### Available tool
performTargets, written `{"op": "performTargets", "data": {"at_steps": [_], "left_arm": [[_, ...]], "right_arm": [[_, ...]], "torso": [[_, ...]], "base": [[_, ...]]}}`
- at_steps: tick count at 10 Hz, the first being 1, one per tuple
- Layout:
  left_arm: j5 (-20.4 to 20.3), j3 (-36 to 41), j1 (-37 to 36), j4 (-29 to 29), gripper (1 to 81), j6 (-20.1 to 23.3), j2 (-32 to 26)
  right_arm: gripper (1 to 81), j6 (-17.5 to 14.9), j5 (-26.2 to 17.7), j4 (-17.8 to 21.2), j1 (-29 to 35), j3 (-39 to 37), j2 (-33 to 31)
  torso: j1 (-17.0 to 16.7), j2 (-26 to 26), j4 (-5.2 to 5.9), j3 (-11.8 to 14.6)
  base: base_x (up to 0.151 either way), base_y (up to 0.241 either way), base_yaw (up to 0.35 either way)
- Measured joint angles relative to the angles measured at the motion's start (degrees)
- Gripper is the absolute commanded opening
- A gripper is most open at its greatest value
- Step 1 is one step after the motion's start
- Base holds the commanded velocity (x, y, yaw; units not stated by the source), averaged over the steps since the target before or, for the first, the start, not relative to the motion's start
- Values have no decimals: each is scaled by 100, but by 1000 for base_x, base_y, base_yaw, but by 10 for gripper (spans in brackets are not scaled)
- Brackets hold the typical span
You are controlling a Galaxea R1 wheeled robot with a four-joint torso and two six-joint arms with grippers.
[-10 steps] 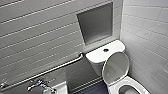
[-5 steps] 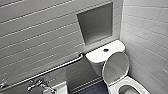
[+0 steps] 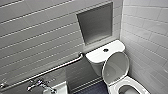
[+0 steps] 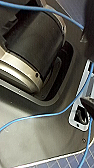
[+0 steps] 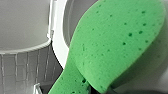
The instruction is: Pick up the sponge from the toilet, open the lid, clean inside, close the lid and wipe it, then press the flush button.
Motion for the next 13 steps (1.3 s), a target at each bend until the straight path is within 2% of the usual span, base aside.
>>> {"op": "performTargets", "data": {"at_steps": [2,5,7,11,13], "left_arm": [[0,0,0,0,811,0,0],[0,0,0,0,811,0,-1],[0,0,0,0,811,0,0],[0,0,0,0,811,0,-4],[-2,0,0,0,811,0,-4]], "right_arm": [[10,-11,-788,-85,724,-127,549],[10,-22,-2155,-168,1707,-496,1036],[10,-20,-2870,-183,2265,-719,1381],[10,0,-3593,-233,2678,-1896,1982],[10,-4,-4051,-463,2690,-2651,2508]], "torso": [[0,0,0,0],[0,0,0,0],[0,0,0,0],[2,0,0,0],[2,0,0,0]], "base": [[0,0,0],[0,0,0],[0,0,0],[0,0,0],[0,0,0]]}}
